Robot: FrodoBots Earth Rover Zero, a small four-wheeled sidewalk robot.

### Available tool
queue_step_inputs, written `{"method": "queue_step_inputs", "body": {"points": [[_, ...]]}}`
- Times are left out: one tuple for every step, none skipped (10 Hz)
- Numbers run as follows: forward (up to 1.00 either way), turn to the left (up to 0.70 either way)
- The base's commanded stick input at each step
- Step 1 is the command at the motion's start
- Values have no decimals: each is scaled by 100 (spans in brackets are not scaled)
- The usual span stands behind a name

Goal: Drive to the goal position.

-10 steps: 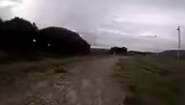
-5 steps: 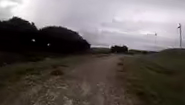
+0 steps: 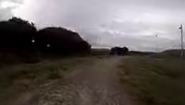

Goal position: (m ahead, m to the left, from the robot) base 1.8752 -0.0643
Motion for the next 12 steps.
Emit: {"method": "queue_step_inputs", "body": {"points": [[50,0],[50,0],[50,0],[50,0],[50,0],[50,0],[50,-17],[50,-38],[50,-50],[50,-50],[50,-43],[50,-20]]}}
